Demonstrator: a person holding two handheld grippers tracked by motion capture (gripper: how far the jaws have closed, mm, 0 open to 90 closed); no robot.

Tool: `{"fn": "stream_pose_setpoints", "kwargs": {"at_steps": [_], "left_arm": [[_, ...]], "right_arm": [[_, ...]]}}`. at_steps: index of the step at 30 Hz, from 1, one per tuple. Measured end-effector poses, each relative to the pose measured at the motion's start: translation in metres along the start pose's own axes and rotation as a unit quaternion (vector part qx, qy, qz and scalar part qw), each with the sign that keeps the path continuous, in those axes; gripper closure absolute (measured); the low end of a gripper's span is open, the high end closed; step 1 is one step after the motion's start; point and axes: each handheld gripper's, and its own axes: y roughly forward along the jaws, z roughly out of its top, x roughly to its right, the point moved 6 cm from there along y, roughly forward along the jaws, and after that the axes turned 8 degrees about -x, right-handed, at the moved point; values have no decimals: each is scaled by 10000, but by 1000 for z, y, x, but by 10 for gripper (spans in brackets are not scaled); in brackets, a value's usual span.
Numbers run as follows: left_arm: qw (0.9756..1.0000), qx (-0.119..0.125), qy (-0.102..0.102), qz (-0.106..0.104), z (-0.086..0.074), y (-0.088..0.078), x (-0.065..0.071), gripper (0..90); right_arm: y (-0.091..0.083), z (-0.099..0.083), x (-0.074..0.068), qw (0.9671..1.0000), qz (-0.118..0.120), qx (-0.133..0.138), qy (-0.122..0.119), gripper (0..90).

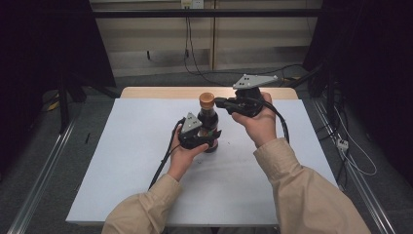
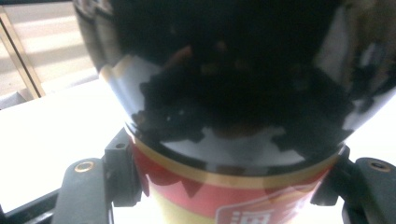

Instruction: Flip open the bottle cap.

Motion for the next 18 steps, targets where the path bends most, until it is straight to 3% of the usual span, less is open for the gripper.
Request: {"fn": "stream_pose_setpoints", "kwargs": {"at_steps": [8, 10, 14, 18], "left_arm": [[10000, -33, 80, 6, 5, -3, 1, 286], [10000, -50, 24, -75, 6, -5, 1, 282], [9999, 72, 129, -41, 13, -13, 0, 273], [9998, 190, 8, -111, 22, -25, -1, 227]], "right_arm": [[-1, -5, 3, 10000, 33, 38, 47, 900], [0, -6, 4, 10000, 10, 61, 73, 900], [0, -7, 4, 10000, 14, 32, 66, 900], [1, -8, 5, 10000, -11, 22, 74, 900]]}}
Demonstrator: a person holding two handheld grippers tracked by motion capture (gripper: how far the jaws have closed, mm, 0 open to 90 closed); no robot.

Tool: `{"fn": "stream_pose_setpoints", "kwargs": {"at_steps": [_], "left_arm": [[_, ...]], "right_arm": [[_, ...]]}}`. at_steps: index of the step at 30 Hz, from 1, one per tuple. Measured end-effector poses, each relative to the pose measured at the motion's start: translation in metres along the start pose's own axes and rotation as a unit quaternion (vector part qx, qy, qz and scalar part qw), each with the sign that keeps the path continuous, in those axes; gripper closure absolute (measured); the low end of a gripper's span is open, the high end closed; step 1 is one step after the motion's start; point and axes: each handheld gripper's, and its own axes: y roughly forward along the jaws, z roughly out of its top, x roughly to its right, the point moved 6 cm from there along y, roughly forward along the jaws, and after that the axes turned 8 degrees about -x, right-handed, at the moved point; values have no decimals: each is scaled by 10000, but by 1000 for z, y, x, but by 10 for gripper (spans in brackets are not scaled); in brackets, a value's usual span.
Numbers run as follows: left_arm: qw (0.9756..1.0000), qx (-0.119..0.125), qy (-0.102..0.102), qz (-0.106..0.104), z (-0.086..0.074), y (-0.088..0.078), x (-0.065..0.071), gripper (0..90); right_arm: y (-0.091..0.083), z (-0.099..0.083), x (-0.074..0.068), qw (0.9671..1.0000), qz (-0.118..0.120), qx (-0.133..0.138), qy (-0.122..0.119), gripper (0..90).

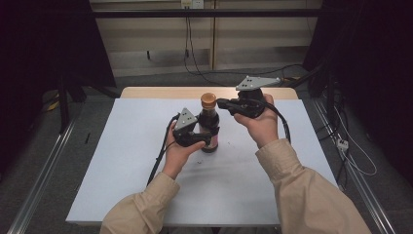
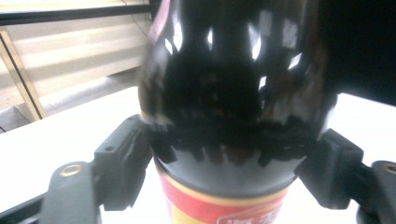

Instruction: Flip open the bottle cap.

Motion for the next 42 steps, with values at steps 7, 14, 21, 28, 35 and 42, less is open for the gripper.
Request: {"fn": "stream_pose_setpoints", "kwargs": {"at_steps": [7, 14, 21, 28, 35, 42], "left_arm": [[10000, -64, 73, -23, -2, 1, 2, 281], [10000, 11, 34, -43, 0, 4, 1, 273], [9999, -150, 83, 17, 2, 5, 2, 292], [9999, -52, 83, 21, 1, 6, 2, 298], [10000, -64, 52, 20, 0, 6, 2, 303], [10000, -83, 46, -5, 0, 6, 1, 305]], "right_arm": [[0, 1, -2, 10000, 14, 14, 11, 900], [-1, 2, -3, 10000, 20, 3, -14, 900], [-1, 2, -3, 10000, 8, 15, -12, 900], [-2, 2, -4, 10000, 25, -42, -6, 900], [-2, 3, -3, 9999, 74, -87, 45, 900], [-1, 6, -3, 9997, 148, -155, 77, 900]]}}
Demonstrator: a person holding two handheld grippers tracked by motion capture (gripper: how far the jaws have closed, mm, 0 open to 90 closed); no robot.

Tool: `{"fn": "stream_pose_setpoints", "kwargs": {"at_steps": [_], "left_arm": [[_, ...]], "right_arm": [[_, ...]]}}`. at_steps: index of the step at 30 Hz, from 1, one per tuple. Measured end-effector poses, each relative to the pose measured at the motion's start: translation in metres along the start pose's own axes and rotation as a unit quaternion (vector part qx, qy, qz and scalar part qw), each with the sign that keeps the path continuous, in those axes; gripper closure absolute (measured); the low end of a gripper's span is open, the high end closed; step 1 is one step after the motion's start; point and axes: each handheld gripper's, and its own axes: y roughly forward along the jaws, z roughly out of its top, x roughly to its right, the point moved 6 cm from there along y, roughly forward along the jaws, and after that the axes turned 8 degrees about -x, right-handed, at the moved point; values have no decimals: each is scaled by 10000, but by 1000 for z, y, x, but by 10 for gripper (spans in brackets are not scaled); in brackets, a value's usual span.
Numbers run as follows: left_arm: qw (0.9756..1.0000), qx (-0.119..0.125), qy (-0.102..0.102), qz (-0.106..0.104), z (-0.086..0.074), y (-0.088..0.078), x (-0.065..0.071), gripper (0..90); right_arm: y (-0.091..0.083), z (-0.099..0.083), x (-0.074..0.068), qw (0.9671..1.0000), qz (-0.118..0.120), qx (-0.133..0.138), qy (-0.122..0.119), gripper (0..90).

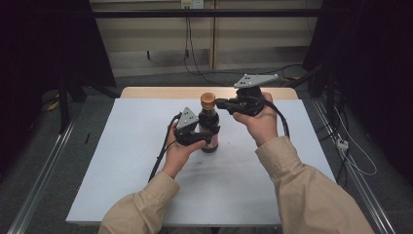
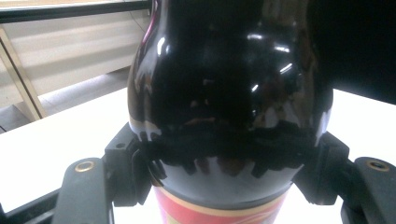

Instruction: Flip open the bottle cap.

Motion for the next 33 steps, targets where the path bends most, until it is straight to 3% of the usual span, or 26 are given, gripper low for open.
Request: {"fn": "stream_pose_setpoints", "kwargs": {"at_steps": [17, 19, 20, 21, 23, 25, 28, 33], "left_arm": [[10000, -72, 32, 27, 0, 0, 1, 307], [9998, -95, 119, 149, 0, 2, 3, 307], [9997, -109, 181, 133, 1, 3, 7, 307], [9994, -147, 236, 181, 3, 4, 9, 306], [9995, -163, 161, 220, 3, 4, 8, 305], [9998, -119, -24, 159, 1, 2, 2, 305], [9997, -137, 69, 175, 1, 1, 3, 304], [9997, -111, 29, 203, 1, 2, 2, 303]], "right_arm": [[0, 1, 0, 10000, 49, 7, -75, 900], [-11, 16, -3, 9972, 314, 667, 130, 900], [-14, 26, -6, 9973, 301, 664, -59, 900], [-14, 32, -11, 9984, 166, 419, -353, 900], [-16, 42, -16, 9983, 95, 270, -506, 900], [-21, 42, -13, 9982, -56, 274, -535, 900], [-19, 31, -8, 9988, -54, 250, -411, 900], [-17, 21, -2, 9993, -46, 275, -265, 900]]}}
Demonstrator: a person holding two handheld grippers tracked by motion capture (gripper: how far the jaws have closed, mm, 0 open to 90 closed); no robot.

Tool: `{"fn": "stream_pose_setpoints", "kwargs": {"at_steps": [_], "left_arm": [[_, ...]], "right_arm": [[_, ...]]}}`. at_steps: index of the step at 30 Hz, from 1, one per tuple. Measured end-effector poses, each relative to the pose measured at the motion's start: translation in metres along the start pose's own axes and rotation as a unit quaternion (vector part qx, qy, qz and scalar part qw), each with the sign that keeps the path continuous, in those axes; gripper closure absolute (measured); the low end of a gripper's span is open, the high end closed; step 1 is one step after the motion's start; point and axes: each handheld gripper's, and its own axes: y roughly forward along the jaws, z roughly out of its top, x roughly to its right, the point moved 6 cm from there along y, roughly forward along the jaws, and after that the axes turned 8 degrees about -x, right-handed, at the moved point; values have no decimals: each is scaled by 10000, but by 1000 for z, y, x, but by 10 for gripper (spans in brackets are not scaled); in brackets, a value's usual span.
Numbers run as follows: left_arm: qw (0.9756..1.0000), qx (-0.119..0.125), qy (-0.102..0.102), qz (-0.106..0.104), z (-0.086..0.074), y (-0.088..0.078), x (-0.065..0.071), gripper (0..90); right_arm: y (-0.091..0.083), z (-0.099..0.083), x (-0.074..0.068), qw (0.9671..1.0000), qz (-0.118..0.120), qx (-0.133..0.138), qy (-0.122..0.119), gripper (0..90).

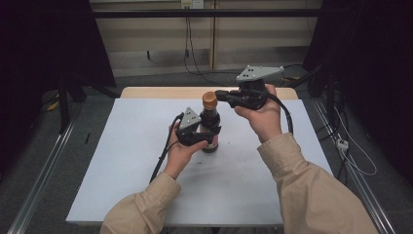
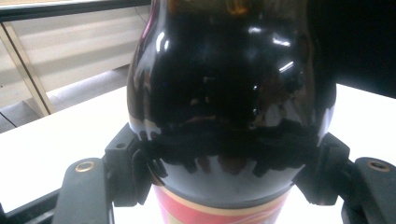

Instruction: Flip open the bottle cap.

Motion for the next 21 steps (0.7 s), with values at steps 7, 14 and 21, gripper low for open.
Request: {"fn": "stream_pose_setpoints", "kwargs": {"at_steps": [7, 14, 21], "left_arm": [[10000, 17, 2, -9, 0, 0, 0, 302], [10000, 15, -5, -73, -1, -1, 0, 301], [10000, 7, 15, -77, -1, -1, 0, 301]], "right_arm": [[-4, -4, 1, 10000, -25, 48, 55, 900], [-2, -14, 1, 9999, -12, -112, 81, 900], [3, -24, 4, 9997, -24, -228, 127, 900]]}}
